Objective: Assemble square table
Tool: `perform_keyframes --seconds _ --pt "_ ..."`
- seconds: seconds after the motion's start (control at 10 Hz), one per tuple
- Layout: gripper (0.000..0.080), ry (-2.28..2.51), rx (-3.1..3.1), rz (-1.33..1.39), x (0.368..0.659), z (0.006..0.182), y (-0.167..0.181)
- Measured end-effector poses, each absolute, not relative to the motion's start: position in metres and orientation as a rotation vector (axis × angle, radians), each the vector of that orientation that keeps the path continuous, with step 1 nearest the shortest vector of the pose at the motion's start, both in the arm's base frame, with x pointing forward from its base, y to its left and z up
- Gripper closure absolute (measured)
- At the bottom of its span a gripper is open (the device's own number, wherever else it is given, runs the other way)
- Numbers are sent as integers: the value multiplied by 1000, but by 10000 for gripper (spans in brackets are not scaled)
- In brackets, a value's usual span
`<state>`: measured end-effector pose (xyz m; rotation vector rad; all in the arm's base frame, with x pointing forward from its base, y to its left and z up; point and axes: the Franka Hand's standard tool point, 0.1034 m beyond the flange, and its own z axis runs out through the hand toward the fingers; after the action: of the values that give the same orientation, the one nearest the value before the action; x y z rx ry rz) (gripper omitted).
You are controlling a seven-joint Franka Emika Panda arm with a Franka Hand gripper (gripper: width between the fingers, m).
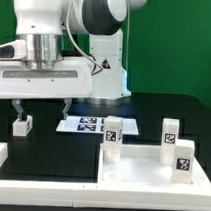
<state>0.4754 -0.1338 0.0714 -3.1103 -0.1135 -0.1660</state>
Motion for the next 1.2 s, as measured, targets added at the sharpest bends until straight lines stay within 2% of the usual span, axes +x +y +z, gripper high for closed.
perform_keyframes --seconds 0.2,0.3,0.4,0.5,0.7,0.8,0.9,1.2 --pt "150 -106 -3102 -132 474 69 -132" --pt "150 -139 -3109 -103 465 59 -139" --pt "150 -187 -3084 59 437 41 -152" --pt "150 -224 -3064 223 411 32 -170" --pt "150 -208 -3036 402 385 21 -199" --pt "150 -178 -3033 486 381 19 -208" --pt "150 -163 -3000 631 381 20 -201" --pt "150 -185 -2922 824 385 16 -193"
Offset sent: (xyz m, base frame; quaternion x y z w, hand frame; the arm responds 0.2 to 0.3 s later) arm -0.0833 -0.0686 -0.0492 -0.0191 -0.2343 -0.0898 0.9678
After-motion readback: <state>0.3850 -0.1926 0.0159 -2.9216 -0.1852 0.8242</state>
